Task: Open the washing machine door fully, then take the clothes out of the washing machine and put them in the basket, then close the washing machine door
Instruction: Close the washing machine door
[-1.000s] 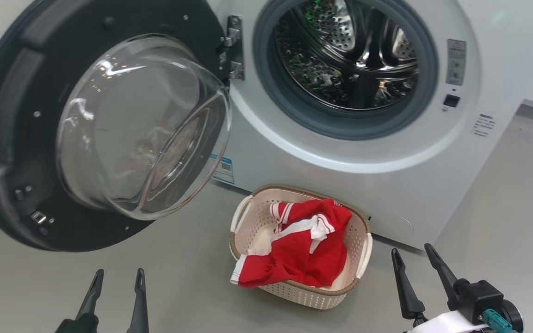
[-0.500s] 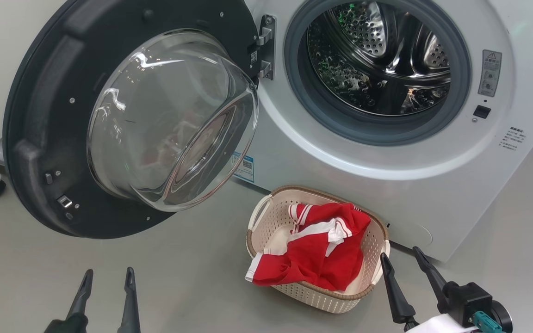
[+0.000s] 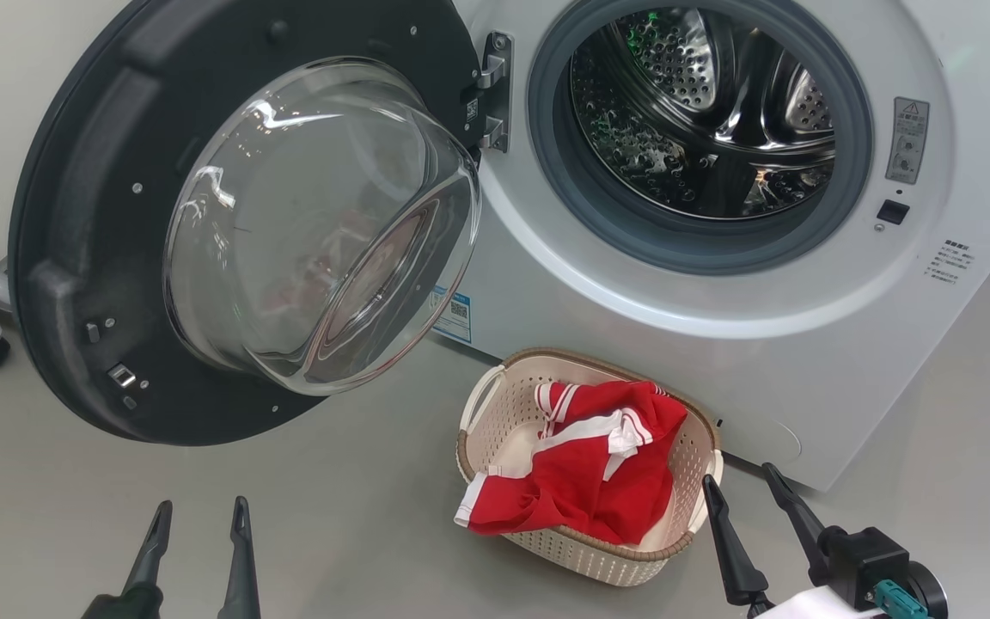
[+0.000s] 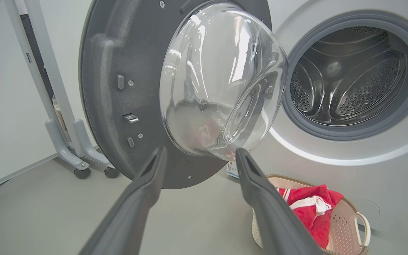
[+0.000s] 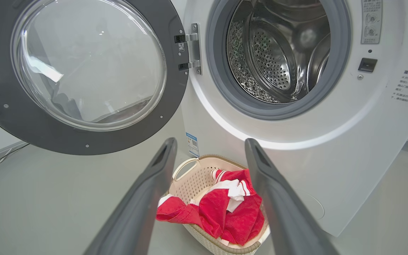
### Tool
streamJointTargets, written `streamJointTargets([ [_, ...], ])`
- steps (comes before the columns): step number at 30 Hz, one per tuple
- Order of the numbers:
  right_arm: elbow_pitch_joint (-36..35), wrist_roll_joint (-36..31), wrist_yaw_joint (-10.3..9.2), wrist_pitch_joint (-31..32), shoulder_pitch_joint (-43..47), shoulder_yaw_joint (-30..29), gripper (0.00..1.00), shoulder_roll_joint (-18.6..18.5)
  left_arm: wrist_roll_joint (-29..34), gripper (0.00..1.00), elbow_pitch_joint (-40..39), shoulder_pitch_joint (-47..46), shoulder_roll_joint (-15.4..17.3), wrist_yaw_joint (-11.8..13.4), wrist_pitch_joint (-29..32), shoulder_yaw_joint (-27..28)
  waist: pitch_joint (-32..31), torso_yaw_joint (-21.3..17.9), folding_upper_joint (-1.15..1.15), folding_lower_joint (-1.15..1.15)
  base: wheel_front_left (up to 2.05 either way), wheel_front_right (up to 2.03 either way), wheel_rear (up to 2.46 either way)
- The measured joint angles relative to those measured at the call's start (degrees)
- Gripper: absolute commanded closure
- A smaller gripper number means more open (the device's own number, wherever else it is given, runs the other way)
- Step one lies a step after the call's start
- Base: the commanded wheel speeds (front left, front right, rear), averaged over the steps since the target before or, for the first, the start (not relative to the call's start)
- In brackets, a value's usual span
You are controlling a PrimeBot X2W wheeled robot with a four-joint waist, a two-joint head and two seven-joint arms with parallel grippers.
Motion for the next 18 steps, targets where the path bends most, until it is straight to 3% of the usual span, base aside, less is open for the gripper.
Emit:
streamJointTargets([
  [4, 0.2, 0.0, 0.00, 0.0, 0.0, 0.1, 0.00, 0.1, 0.0, 0.00, 0.0, 0.0, 0.0, 0.1, 0.1, 0.0, -0.3, -0.2, 0.00, 0.00, 0.00, 0.00, 0.00],
  [5, 0.2, 0.0, 0.00, 0.0, 0.0, 0.1, 0.00, 0.1, 0.0, 0.04, 0.0, 0.0, 0.0, 0.1, 0.1, -0.1, -0.3, -0.2, 0.00, 0.00, 0.00, 0.00, 0.00],
  [7, 0.3, 0.1, 0.00, 0.0, 0.0, 0.1, 0.00, 0.1, 0.0, 0.64, 0.0, 0.1, 0.0, 0.1, 0.1, -0.2, -0.4, -0.3, 0.00, 0.00, 0.00, 0.00, 0.00],
  [8, 0.3, 0.1, 0.00, 0.0, 0.0, 0.1, 0.00, 0.1, 0.0, 0.89, 0.0, 0.1, 0.0, 0.1, 0.1, -0.2, -0.4, -0.3, 0.00, 0.00, 0.00, 0.00, 0.00],
  [9, 0.3, 0.1, 0.00, 0.0, 0.0, 0.1, 0.00, 0.1, 0.0, 1.00, 0.0, 0.1, 0.0, 0.1, 0.2, -0.3, -0.4, -0.3, 0.00, 0.00, 0.00, 0.00, 0.00],
  [14, 0.3, 0.1, -0.01, 0.0, 0.0, 0.2, 0.00, 0.1, -0.1, 1.00, -0.2, 0.2, 0.0, 0.1, 0.5, -0.4, -0.4, -0.3, 0.00, 0.00, 0.00, 0.00, 0.00],
  [18, 0.3, 0.1, -0.01, 0.0, 0.0, 0.2, 0.00, 0.1, -3.5, 1.00, -1.1, 0.2, 0.0, -0.1, 0.5, -0.3, -0.4, -0.3, 0.00, 0.00, 0.00, 0.00, 0.00],
])
